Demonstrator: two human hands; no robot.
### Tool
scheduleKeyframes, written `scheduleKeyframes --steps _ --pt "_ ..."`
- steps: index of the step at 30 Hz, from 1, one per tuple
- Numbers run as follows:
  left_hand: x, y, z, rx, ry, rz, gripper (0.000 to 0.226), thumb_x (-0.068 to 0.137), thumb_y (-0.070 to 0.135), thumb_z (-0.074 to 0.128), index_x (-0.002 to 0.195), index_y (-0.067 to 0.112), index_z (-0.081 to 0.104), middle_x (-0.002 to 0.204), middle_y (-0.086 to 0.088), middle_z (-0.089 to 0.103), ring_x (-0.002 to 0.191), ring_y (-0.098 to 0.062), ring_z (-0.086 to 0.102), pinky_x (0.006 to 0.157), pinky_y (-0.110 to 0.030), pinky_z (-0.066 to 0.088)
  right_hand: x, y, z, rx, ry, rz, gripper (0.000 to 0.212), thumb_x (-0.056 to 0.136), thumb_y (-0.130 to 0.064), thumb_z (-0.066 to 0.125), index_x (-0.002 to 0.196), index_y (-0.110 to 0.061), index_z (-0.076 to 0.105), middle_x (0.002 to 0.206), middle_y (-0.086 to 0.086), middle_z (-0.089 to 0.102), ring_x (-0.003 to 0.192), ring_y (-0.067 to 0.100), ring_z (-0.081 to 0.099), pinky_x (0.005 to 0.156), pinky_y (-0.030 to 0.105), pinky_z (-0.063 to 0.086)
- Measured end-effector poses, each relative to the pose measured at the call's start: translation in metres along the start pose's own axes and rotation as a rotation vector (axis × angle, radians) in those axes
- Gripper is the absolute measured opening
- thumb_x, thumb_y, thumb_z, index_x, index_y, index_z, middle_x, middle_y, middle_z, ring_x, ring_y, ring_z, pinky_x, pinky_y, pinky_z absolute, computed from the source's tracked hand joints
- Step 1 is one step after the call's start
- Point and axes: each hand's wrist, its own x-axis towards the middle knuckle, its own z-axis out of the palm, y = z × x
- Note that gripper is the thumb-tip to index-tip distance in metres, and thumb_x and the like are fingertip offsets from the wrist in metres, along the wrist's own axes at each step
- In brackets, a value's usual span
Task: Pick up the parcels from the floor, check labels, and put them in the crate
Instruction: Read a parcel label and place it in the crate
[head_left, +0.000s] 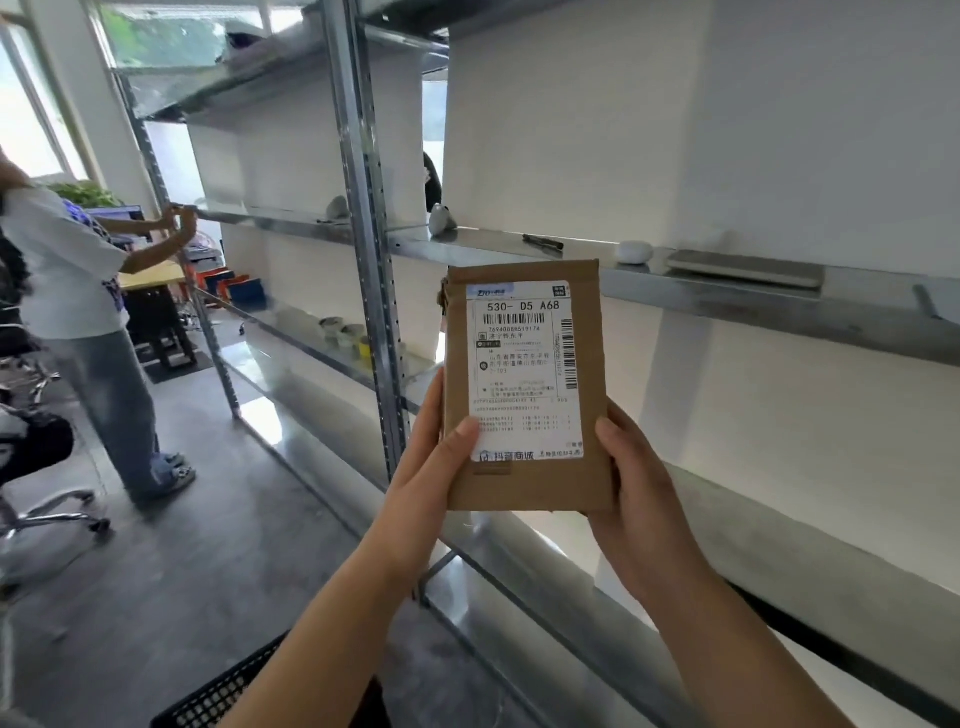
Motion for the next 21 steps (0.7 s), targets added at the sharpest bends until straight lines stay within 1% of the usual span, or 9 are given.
scheduleKeyframes --steps 1,3,6,9,11,14,16,19,21 --pt "0.003 -0.003 0.001 0.005 0.018 -0.002 0.063 0.085 0.047 0.051 0.143 0.046 0.027 0.130 0.008 0.059 0.116 -0.013 0.060 0.093 -0.032 0.053 0.007 0.002 -0.003 0.002 -0.018 0.012 0.056 0.080 -0.038 0.050 0.133 -0.021 0.048 0.122 0.003 0.065 0.109 0.020 0.064 0.092 0.041 0.053" --pt "0.006 -0.008 0.003 0.008 0.059 0.003 0.060 0.090 0.044 0.052 0.144 0.043 0.027 0.131 0.005 0.059 0.114 -0.012 0.061 0.086 -0.023 0.053 0.019 0.008 -0.008 0.008 -0.046 0.036 0.056 0.079 -0.038 0.050 0.133 -0.021 0.049 0.120 0.003 0.066 0.108 0.020 0.064 0.092 0.041 0.053" --pt "0.008 -0.017 -0.005 0.014 0.138 -0.003 0.059 0.091 0.041 0.051 0.145 0.039 0.026 0.132 0.003 0.058 0.113 -0.011 0.061 0.083 -0.017 0.052 0.033 0.022 -0.006 0.008 -0.088 0.068 0.058 0.079 -0.039 0.049 0.133 -0.021 0.048 0.121 0.003 0.066 0.108 0.019 0.065 0.087 0.035 0.056" --pt "0.003 -0.021 -0.024 0.031 0.238 -0.015 0.065 0.087 0.045 0.055 0.145 0.042 0.025 0.136 0.006 0.056 0.120 -0.013 0.057 0.098 -0.031 0.050 0.046 0.041 0.006 0.024 -0.179 0.114 0.057 0.080 -0.039 0.050 0.134 -0.022 0.047 0.120 0.002 0.066 0.106 0.018 0.066 0.080 0.030 0.057" --pt "0.000 -0.021 -0.040 0.058 0.299 -0.026 0.070 0.082 0.050 0.057 0.144 0.046 0.025 0.137 0.009 0.054 0.122 -0.012 0.056 0.104 -0.040 0.044 0.054 0.052 0.020 0.039 -0.253 0.127 0.062 0.077 -0.046 0.058 0.133 -0.024 0.047 0.121 0.003 0.066 0.106 0.017 0.066 0.077 0.027 0.057" --pt "-0.002 -0.021 -0.067 0.070 0.411 -0.013 0.069 0.083 0.046 0.055 0.144 0.047 0.023 0.136 0.014 0.054 0.119 -0.006 0.057 0.103 -0.035 0.044 0.066 0.069 0.046 0.015 -0.376 0.123 0.086 0.063 -0.057 0.074 0.137 -0.024 0.043 0.127 0.000 0.062 0.115 0.016 0.061 0.084 0.026 0.054" --pt "-0.004 -0.020 -0.087 0.093 0.463 -0.013 0.070 0.082 0.048 0.056 0.144 0.048 0.024 0.136 0.017 0.054 0.119 -0.004 0.056 0.103 -0.034 0.043 0.074 0.083 0.064 0.019 -0.422 0.147 0.088 0.062 -0.055 0.075 0.138 -0.027 0.040 0.128 -0.004 0.061 0.118 0.015 0.058 0.089 0.027 0.053" --pt "-0.004 -0.019 -0.118 0.120 0.509 -0.010 0.067 0.083 0.046 0.055 0.144 0.046 0.027 0.133 0.018 0.056 0.119 -0.005 0.057 0.105 -0.037 0.043 0.085 0.103 0.091 0.013 -0.500 0.175 0.101 0.053 -0.062 0.078 0.140 -0.033 0.037 0.130 -0.007 0.059 0.121 0.013 0.056 0.098 0.037 0.048" --pt "-0.002 -0.017 -0.141 0.125 0.531 -0.006 0.066 0.083 0.043 0.054 0.144 0.044 0.029 0.131 0.016 0.058 0.118 -0.006 0.057 0.106 -0.039 0.043 0.094 0.113 0.110 0.015 -0.537 0.184 0.100 0.054 -0.061 0.078 0.140 -0.036 0.036 0.132 -0.007 0.058 0.122 0.014 0.055 0.102 0.042 0.043"
